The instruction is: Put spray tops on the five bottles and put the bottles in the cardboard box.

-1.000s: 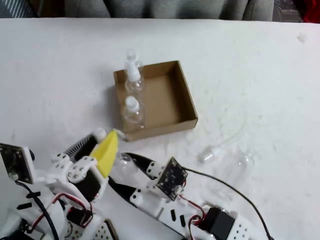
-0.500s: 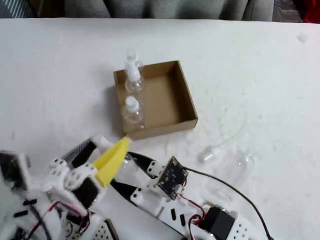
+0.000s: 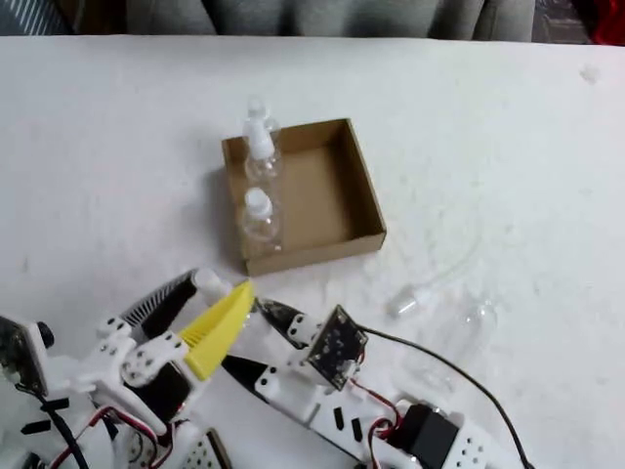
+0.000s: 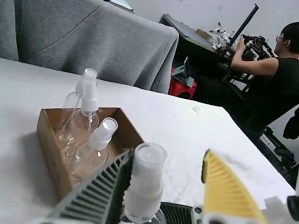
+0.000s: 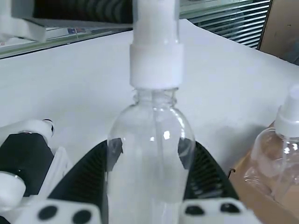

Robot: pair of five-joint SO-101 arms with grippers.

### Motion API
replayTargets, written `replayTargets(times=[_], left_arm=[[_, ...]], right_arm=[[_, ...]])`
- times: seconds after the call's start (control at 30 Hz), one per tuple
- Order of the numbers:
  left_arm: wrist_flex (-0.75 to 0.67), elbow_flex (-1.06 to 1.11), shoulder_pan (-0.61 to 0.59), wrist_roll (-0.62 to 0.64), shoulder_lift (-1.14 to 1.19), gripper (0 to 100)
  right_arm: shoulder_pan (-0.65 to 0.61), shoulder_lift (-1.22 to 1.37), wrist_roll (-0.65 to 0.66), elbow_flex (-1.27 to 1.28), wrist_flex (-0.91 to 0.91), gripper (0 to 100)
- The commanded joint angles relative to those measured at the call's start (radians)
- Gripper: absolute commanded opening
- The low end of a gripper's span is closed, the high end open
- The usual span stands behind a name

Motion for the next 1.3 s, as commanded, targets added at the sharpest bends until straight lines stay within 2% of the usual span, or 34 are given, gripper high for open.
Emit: replayTargets(times=[0.0,0.47,0.6,0.87,1.0,1.1,1.17,1.27], left_arm=[[-0.029,-0.014,0.004,-0.008,-0.002,22],[0.043,-0.095,-0.022,-0.02,-0.01,22],[0.071,-0.153,-0.022,-0.049,-0.01,22],[0.178,-0.423,-0.024,-0.051,-0.004,22],[0.264,-0.465,-0.024,-0.052,-0.004,22],[0.301,-0.462,-0.024,-0.086,-0.004,22],[0.305,-0.46,-0.024,-0.126,-0.004,19],[0.276,-0.459,-0.024,-0.137,-0.004,7]], right_arm=[[0.004,-0.004,-0.003,-0.008,-0.015,1.6],[0.008,-0.007,-0.002,0.006,-0.012,1.6],[0.07,-0.012,-0.003,0.003,-0.012,1.6],[0.151,-0.012,-0.002,-0.029,-0.015,1.6],[0.245,-0.004,-0.002,-0.115,-0.013,1.6],[0.263,-0.002,0.0,-0.184,-0.013,1.6],[0.263,-0.001,0.034,-0.221,-0.012,1.6],[0.266,0.018,0.101,-0.279,-0.012,1.6]])
